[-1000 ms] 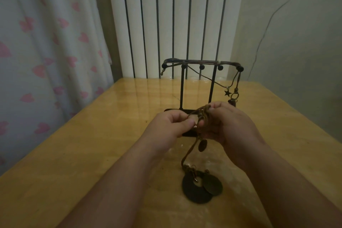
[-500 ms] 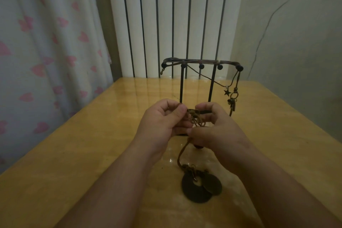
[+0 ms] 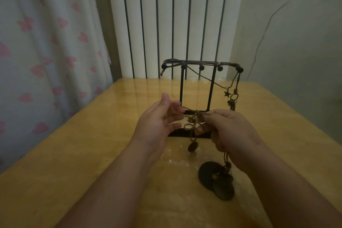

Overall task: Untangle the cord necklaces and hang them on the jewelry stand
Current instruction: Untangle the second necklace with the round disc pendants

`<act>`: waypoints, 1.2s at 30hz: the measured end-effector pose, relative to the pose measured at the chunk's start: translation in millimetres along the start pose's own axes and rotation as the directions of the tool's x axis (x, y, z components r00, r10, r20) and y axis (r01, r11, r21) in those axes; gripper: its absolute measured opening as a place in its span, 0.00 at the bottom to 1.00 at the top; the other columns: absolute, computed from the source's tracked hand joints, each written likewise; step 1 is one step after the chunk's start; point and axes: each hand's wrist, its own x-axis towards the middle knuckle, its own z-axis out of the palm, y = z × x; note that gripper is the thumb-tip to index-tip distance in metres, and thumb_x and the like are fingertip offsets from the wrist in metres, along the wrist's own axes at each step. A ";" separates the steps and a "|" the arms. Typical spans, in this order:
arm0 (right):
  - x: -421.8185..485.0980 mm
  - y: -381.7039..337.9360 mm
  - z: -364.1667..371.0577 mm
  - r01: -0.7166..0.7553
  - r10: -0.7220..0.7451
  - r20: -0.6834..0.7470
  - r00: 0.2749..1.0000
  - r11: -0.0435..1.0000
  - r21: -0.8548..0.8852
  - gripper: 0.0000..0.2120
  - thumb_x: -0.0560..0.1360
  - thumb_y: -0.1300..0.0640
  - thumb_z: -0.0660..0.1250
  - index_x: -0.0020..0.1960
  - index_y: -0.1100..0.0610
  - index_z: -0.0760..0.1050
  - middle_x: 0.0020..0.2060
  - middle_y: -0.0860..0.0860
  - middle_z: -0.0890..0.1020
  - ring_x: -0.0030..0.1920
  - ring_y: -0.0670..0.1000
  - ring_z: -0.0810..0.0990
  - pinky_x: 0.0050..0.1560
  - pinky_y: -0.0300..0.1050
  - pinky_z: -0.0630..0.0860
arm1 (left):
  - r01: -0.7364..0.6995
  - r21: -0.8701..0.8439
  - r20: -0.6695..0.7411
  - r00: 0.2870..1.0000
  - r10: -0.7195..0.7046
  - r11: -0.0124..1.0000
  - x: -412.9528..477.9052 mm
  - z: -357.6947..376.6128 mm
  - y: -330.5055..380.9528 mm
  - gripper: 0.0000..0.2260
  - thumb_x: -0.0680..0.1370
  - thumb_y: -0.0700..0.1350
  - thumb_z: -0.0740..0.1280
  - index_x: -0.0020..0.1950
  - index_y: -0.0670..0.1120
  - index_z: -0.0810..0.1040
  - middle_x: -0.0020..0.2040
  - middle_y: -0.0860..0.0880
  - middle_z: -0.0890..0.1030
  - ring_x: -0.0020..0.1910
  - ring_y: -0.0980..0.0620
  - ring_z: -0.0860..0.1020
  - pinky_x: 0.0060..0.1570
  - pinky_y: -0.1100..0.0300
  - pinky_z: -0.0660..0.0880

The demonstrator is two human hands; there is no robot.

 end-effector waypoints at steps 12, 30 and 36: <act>0.7 1.4 -5.5 -0.040 0.044 -0.023 0.999 0.986 0.165 0.12 0.80 0.57 0.60 0.49 0.62 0.80 0.32 0.54 0.78 0.26 0.47 0.65 0.26 0.41 0.59 | -0.026 0.421 0.330 0.935 -0.127 0.907 -7.4 -0.7 -3.0 0.23 0.75 0.33 0.69 0.65 0.54 0.75 0.42 0.53 0.85 0.50 0.52 0.83 0.62 0.45 0.75; 5.1 3.8 -13.3 -0.018 0.022 -0.068 0.997 0.998 0.065 0.08 0.75 0.54 0.68 0.46 0.59 0.81 0.26 0.48 0.68 0.29 0.49 0.63 0.30 0.44 0.60 | -0.075 0.572 0.068 0.997 0.044 0.817 -9.1 0.2 2.3 0.02 0.77 0.46 0.71 0.47 0.52 0.84 0.36 0.57 0.80 0.33 0.61 0.73 0.34 0.64 0.67; -1.1 3.5 -9.7 0.104 -0.124 -0.070 0.990 0.967 -0.234 0.05 0.77 0.56 0.68 0.45 0.53 0.81 0.38 0.51 0.79 0.37 0.50 0.76 0.33 0.41 0.74 | -0.097 0.432 0.119 0.992 0.050 0.897 -11.2 0.3 7.5 0.07 0.79 0.40 0.65 0.42 0.46 0.80 0.40 0.47 0.82 0.41 0.48 0.79 0.40 0.56 0.74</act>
